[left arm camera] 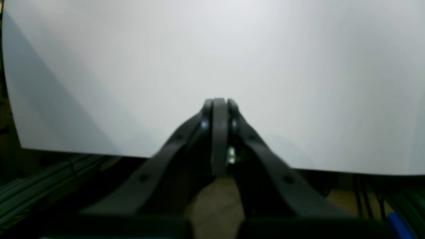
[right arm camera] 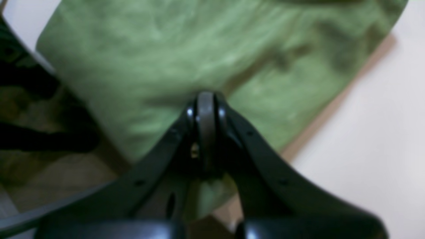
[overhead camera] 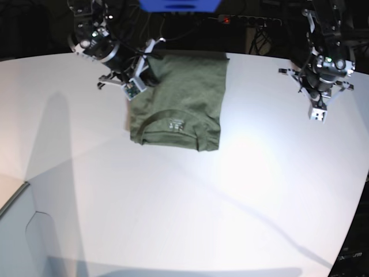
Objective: Layout the t-shirt on the table in an organized manner, then fold the t-shirt properly
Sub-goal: 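Tug the folded shirt's collar edge with the right gripper to square it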
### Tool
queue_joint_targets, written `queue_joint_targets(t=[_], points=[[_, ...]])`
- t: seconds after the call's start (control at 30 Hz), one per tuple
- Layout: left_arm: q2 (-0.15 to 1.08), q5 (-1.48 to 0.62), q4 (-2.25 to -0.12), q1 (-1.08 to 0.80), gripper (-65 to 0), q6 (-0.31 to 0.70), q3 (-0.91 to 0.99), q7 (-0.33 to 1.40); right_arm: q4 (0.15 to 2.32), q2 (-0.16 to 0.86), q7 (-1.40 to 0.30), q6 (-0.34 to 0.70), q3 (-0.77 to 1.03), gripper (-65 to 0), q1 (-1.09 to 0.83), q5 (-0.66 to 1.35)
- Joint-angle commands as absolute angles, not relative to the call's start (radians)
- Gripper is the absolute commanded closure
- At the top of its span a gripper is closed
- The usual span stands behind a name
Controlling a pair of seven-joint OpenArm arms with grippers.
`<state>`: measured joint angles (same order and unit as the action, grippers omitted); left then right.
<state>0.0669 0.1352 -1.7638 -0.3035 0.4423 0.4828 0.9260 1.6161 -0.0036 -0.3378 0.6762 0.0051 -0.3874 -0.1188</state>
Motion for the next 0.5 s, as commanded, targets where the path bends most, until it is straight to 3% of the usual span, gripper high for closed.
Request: queue_joint_targets(t=[0.0, 0.47], points=[[0.074, 0.134, -1.785, -0.318, 0.0, 0.441, 0.484, 0.918, 1.624, -0.002, -0.318, 0.698, 0.004, 0.0, -0.386, -0.105], [0.008, 0.134, -1.774, -0.42, 0.0, 0.441, 0.532, 0.917, 1.497, 0.013, -0.32, 0.698, 0.01, 0.0, -0.297, -0.105]])
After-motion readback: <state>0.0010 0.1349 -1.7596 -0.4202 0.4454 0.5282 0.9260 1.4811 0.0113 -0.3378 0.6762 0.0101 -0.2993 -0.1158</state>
